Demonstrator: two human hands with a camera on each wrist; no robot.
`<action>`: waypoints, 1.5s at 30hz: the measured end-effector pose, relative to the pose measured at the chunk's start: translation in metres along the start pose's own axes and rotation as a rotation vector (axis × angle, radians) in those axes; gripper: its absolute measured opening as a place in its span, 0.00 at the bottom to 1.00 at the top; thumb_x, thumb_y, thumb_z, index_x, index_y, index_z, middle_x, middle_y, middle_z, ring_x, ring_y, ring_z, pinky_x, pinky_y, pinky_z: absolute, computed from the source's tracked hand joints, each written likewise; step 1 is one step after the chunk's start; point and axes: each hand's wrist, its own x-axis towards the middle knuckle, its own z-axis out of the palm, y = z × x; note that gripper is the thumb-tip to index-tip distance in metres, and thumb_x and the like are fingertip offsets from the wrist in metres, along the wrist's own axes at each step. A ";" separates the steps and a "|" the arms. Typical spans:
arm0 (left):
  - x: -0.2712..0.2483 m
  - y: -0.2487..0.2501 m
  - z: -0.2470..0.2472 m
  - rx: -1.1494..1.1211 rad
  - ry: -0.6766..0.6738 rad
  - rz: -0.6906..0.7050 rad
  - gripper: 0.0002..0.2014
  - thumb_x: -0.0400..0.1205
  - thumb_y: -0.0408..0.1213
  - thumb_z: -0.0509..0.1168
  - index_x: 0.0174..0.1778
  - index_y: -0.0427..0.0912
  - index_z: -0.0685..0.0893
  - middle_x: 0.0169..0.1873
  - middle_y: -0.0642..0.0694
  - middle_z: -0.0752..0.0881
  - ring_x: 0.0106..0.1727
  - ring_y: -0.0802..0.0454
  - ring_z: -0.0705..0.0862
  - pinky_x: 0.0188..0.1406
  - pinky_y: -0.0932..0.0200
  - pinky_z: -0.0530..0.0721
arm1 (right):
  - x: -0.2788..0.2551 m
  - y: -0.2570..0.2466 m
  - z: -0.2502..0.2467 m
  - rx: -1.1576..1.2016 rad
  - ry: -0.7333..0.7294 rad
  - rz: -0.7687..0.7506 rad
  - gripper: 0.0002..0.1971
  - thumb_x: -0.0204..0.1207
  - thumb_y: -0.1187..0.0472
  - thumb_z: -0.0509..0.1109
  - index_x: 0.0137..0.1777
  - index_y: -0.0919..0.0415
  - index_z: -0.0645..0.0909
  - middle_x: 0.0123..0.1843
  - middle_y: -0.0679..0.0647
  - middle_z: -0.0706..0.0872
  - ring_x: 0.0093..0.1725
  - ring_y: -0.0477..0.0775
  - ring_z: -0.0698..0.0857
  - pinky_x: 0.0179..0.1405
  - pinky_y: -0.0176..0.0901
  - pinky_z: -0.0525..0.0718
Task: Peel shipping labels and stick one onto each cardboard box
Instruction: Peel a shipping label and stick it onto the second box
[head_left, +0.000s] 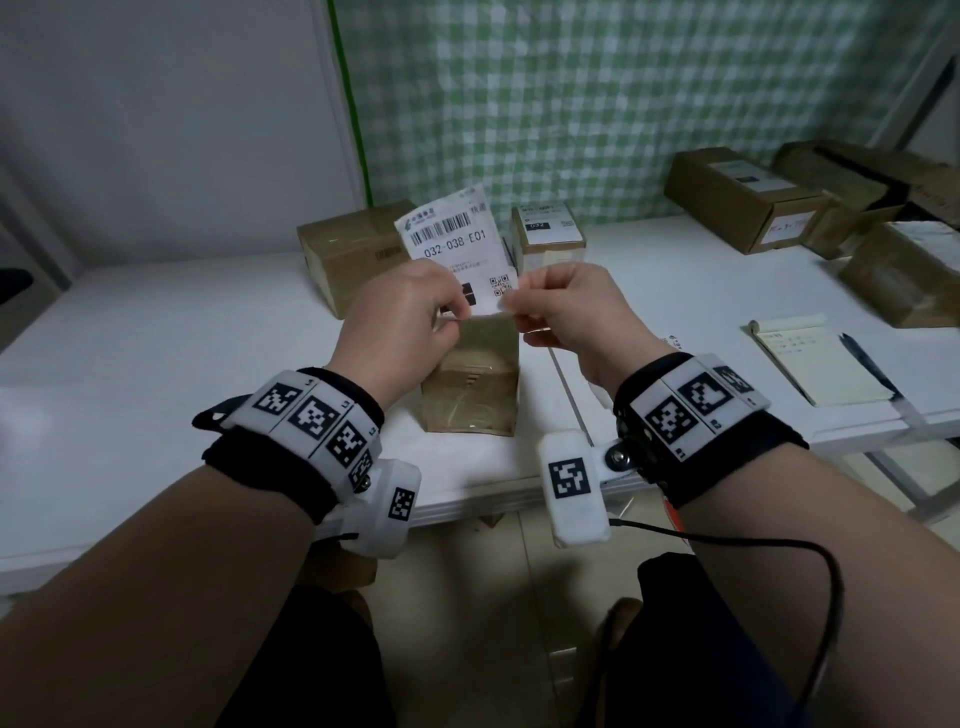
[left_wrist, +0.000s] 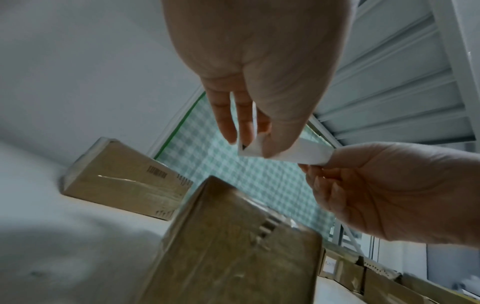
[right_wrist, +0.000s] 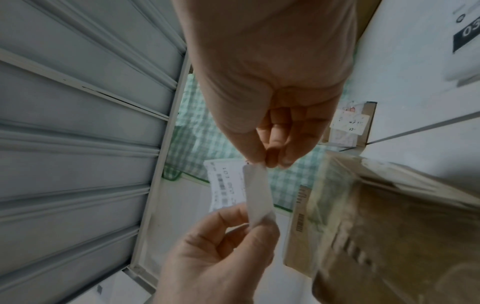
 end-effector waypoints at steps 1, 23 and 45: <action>-0.001 -0.002 0.002 -0.002 -0.013 -0.038 0.05 0.71 0.28 0.72 0.39 0.41 0.88 0.50 0.47 0.84 0.51 0.48 0.82 0.47 0.53 0.83 | 0.000 0.003 0.000 0.017 0.014 0.004 0.08 0.69 0.72 0.75 0.36 0.63 0.80 0.30 0.57 0.81 0.24 0.47 0.79 0.23 0.33 0.81; -0.016 -0.016 0.011 -0.400 -0.052 -0.557 0.08 0.71 0.32 0.75 0.33 0.51 0.86 0.32 0.46 0.87 0.34 0.54 0.83 0.38 0.61 0.80 | 0.005 0.048 0.004 -0.006 0.127 -0.043 0.14 0.68 0.73 0.73 0.32 0.54 0.75 0.27 0.47 0.72 0.35 0.51 0.77 0.25 0.33 0.79; -0.022 -0.012 0.020 -0.115 -0.012 -0.314 0.05 0.73 0.28 0.68 0.38 0.42 0.87 0.27 0.55 0.81 0.29 0.62 0.77 0.35 0.79 0.72 | 0.005 0.063 0.011 -0.202 0.192 -0.166 0.10 0.67 0.67 0.72 0.33 0.51 0.77 0.33 0.48 0.82 0.34 0.51 0.79 0.39 0.48 0.83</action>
